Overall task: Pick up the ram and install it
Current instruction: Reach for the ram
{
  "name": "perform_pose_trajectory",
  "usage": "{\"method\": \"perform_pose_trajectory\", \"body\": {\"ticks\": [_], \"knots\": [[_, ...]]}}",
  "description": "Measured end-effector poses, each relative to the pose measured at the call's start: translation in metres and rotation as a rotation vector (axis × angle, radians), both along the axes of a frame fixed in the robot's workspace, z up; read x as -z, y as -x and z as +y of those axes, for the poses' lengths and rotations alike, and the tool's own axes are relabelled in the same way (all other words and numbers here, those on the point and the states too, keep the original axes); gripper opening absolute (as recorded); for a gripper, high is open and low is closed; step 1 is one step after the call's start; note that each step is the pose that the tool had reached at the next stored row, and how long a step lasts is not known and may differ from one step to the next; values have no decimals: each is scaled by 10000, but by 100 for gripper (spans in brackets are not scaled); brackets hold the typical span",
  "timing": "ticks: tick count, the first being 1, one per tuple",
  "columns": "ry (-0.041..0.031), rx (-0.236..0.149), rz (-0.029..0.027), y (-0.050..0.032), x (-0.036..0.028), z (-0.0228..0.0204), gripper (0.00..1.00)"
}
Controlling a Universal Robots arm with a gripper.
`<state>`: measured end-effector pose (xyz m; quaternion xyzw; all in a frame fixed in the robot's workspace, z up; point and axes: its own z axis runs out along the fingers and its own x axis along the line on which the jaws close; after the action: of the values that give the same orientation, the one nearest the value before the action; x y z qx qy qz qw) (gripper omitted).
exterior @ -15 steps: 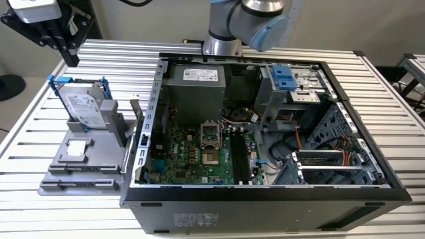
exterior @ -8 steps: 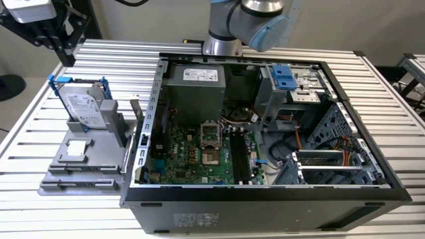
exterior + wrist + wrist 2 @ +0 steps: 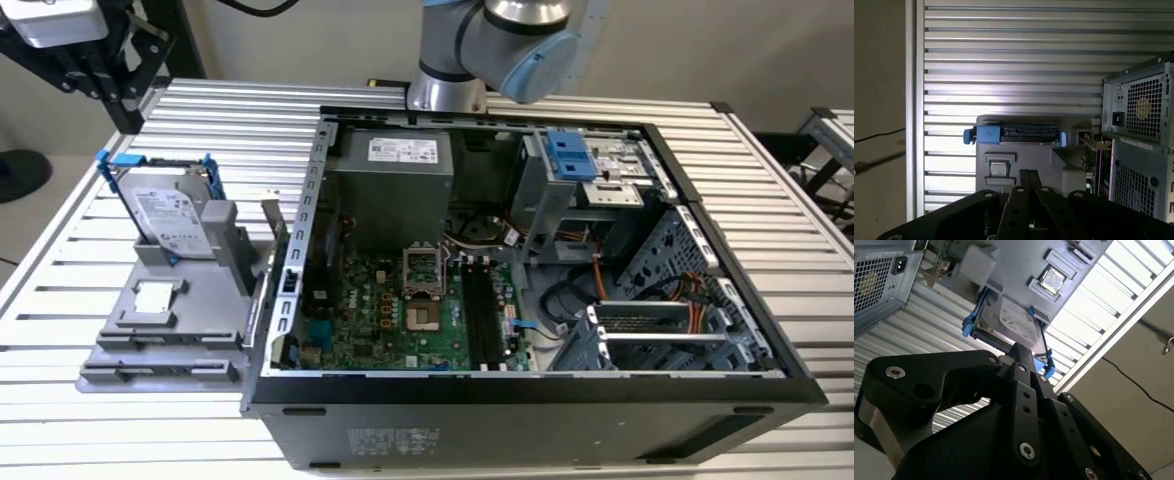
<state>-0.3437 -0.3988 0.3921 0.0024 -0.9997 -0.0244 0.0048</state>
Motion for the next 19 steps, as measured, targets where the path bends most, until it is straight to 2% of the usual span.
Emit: {"method": "perform_pose_trajectory", "body": {"ticks": [4,19], "knots": [[1,2,8,1,2,-55,0],[0,1,8,0,5,-405,0]]}}
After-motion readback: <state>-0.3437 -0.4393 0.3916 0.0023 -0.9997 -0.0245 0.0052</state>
